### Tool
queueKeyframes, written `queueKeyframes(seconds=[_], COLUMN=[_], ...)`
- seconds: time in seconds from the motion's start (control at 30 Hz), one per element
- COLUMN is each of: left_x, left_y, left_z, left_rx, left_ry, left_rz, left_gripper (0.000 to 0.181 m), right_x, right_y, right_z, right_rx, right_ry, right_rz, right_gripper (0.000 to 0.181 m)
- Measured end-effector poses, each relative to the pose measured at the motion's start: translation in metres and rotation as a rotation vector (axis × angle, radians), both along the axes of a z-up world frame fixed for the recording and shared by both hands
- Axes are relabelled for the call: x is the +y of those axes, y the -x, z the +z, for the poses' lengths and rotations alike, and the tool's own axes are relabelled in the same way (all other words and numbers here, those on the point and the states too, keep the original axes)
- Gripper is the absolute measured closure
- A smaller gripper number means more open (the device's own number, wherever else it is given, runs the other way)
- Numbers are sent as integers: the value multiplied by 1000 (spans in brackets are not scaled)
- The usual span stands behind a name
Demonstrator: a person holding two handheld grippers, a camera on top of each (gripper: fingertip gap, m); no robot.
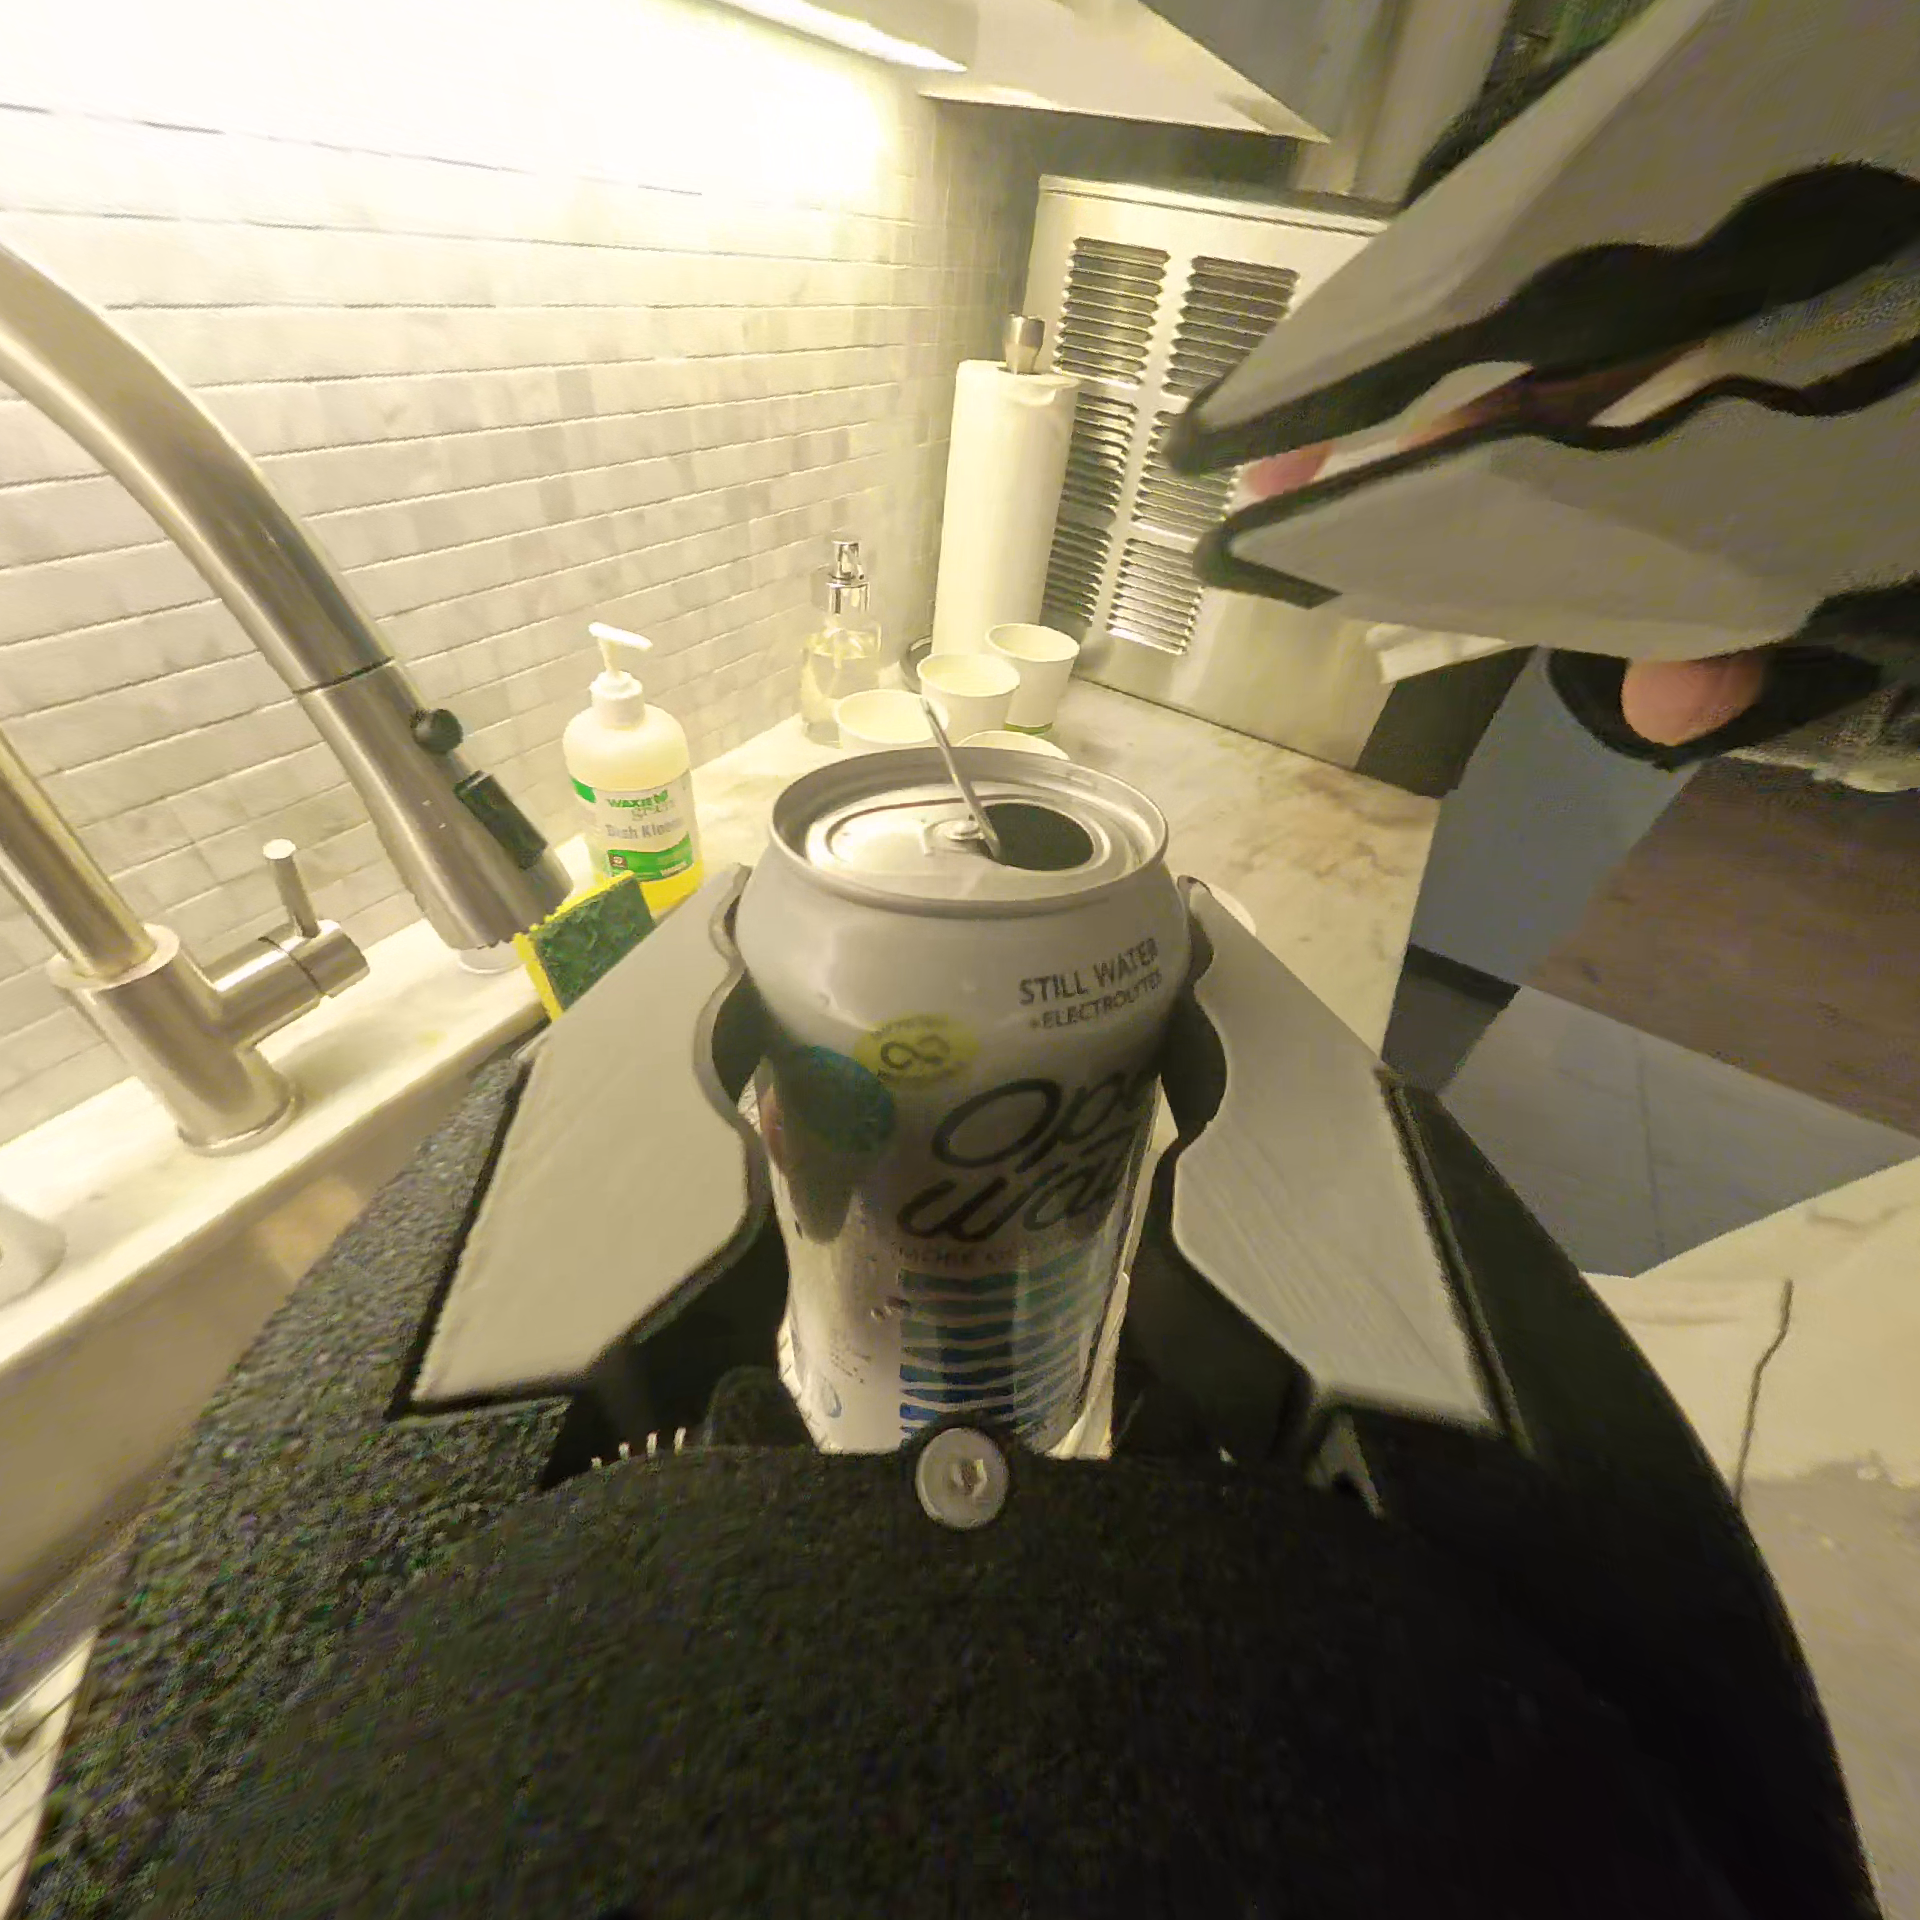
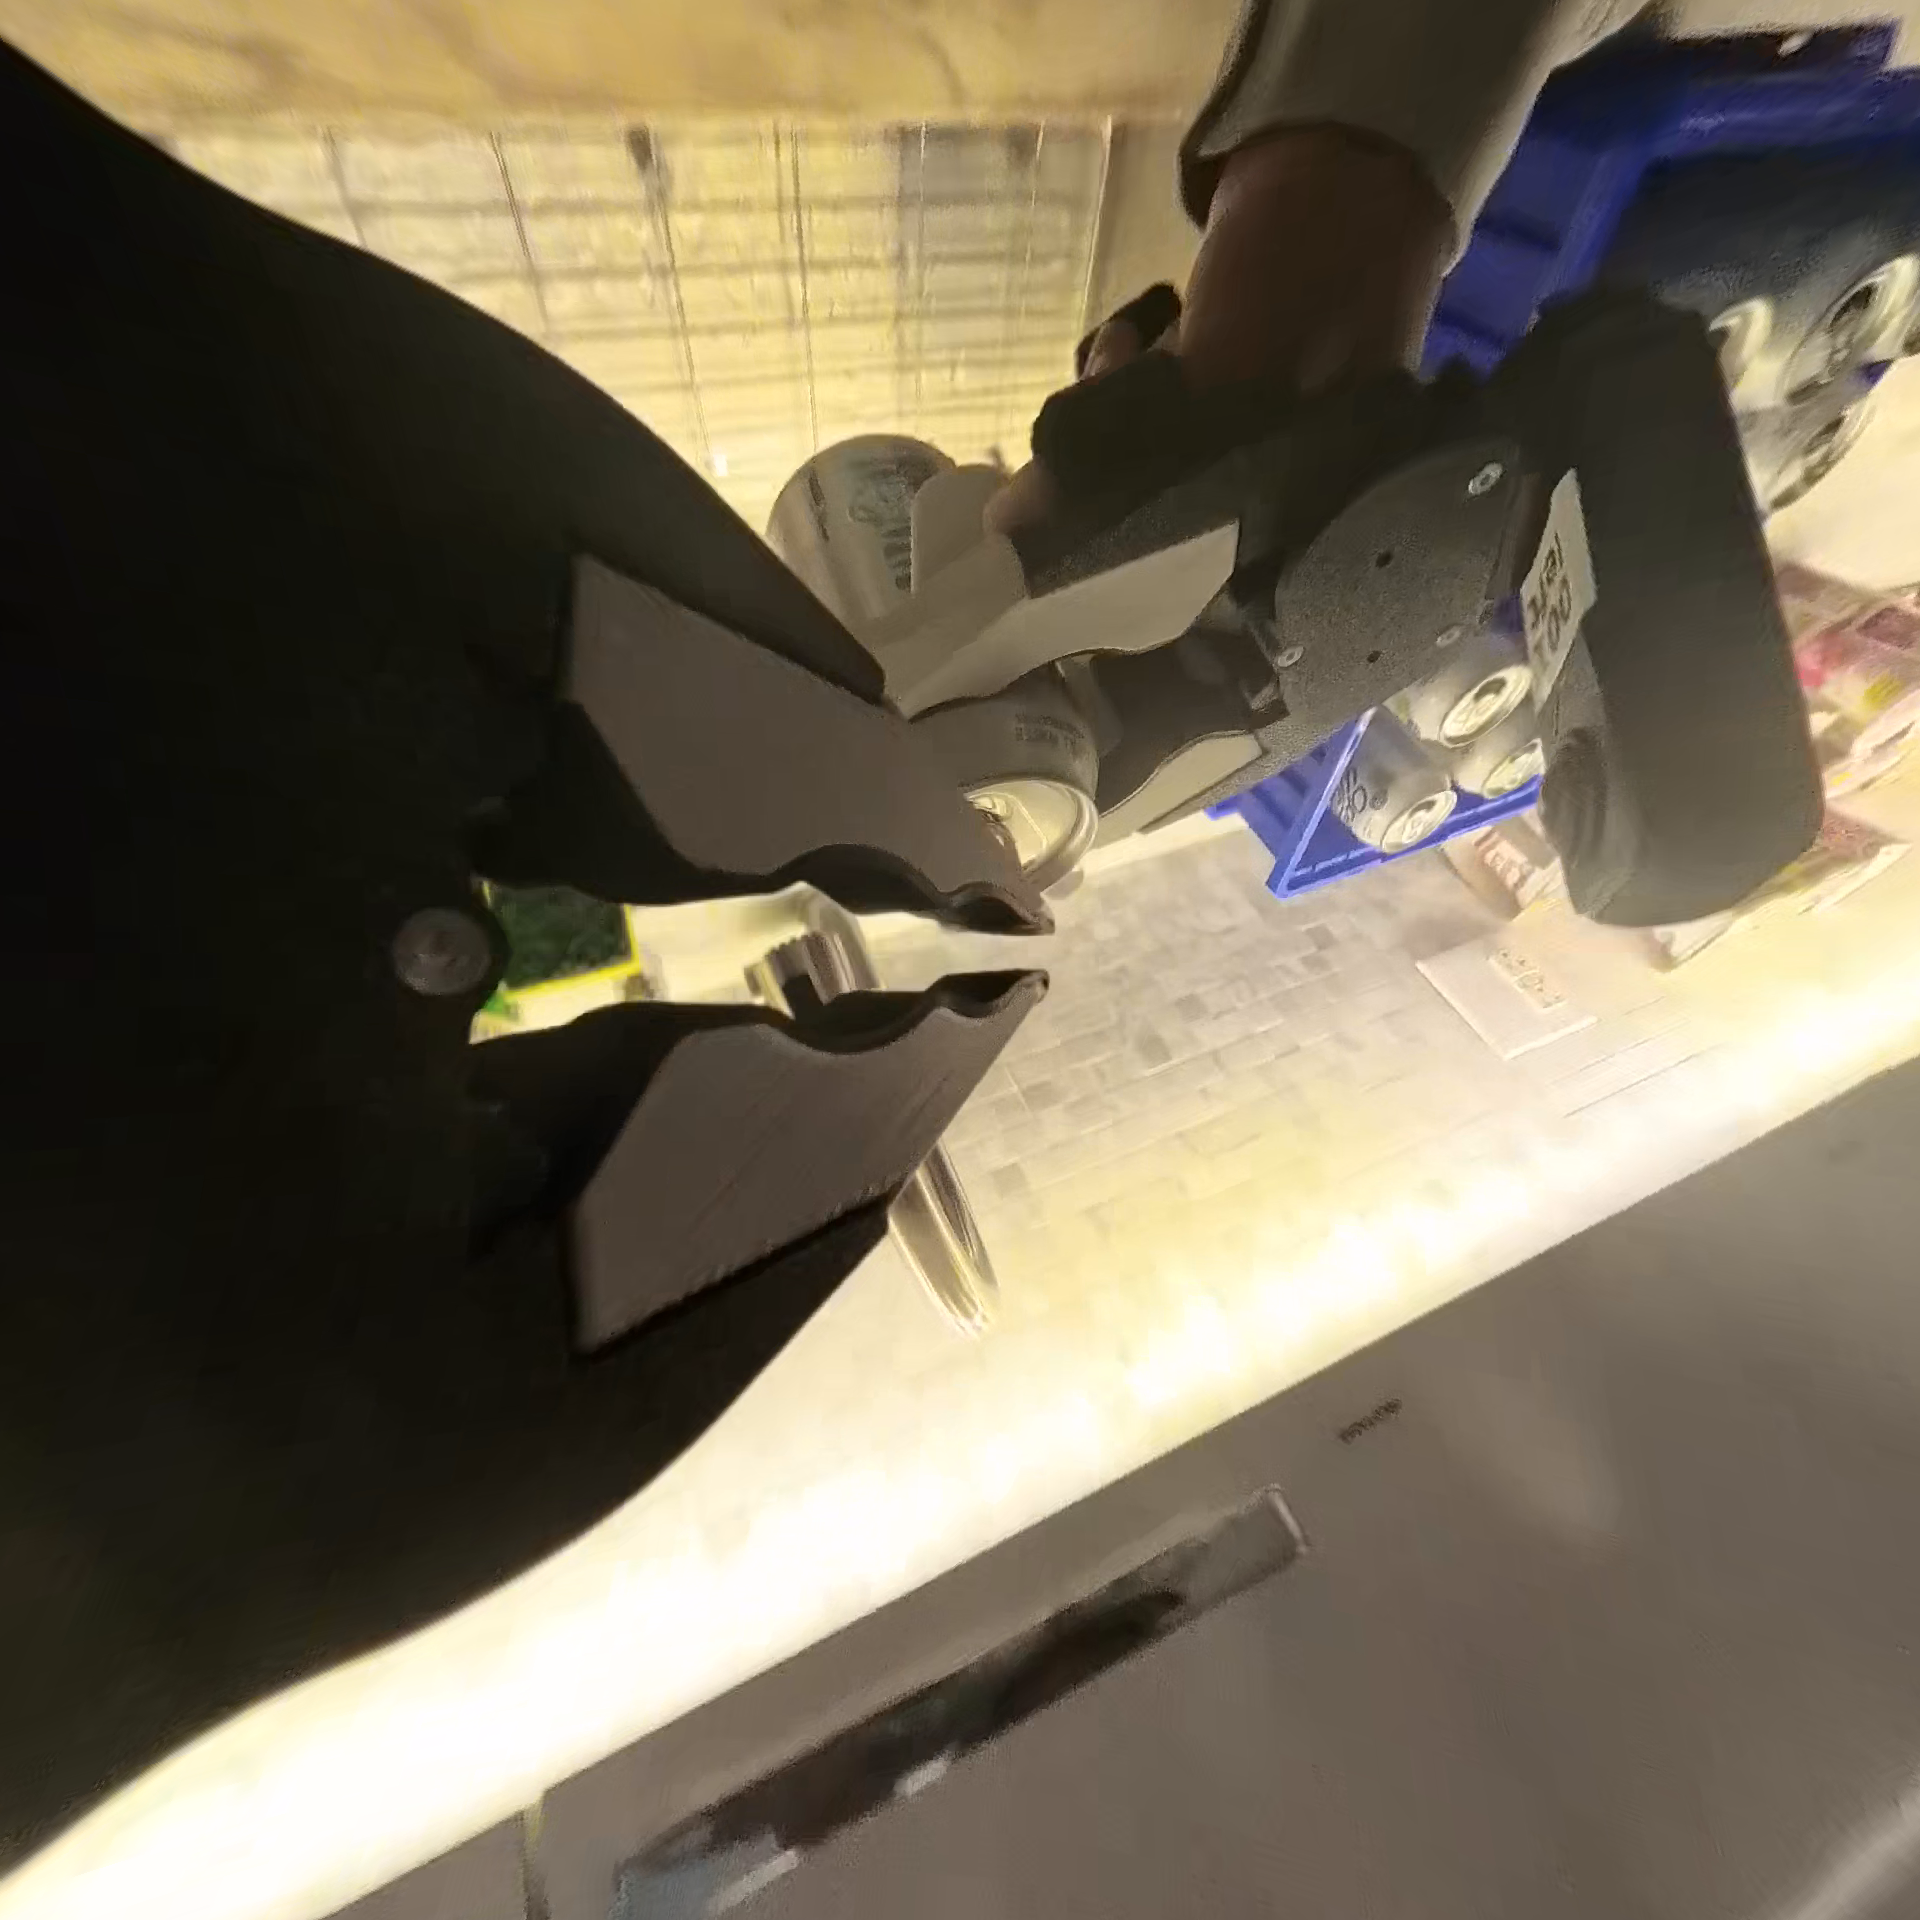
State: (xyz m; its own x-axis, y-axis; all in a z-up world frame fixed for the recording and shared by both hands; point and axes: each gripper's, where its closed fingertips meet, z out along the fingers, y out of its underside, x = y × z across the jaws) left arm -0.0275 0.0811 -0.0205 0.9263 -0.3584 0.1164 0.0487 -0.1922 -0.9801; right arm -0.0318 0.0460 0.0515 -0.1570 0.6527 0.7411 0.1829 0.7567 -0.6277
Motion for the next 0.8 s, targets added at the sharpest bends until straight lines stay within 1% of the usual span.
queueKeyframes(seconds=[0.2,0.33,0.47,0.57,0.67,0.8], left_x=[-1,-2,-4,-7,-12,-20], left_y=[-10,-13,-17,-15,-17,-29], left_z=[7,12,16,16,16,18], left_rx=[7,7,16,28,53,103], left_ry=[-29,-46,-59,-65,-72,-91], left_rz=[-32,-40,-54,-57,-79,-148], left_gripper=[105,105,104,105,105,105], right_x=[5,3,3,-1,-6,-15], right_y=[-1,0,5,6,5,-6], right_z=[-6,-15,-22,-23,-24,-26], right_rx=[-137,-270,-354,-437,-570,-866], right_ry=[224,257,235,263,294,388], right_rz=[69,139,163,190,229,284], right_gripper=[179,181,181,181,181,181])
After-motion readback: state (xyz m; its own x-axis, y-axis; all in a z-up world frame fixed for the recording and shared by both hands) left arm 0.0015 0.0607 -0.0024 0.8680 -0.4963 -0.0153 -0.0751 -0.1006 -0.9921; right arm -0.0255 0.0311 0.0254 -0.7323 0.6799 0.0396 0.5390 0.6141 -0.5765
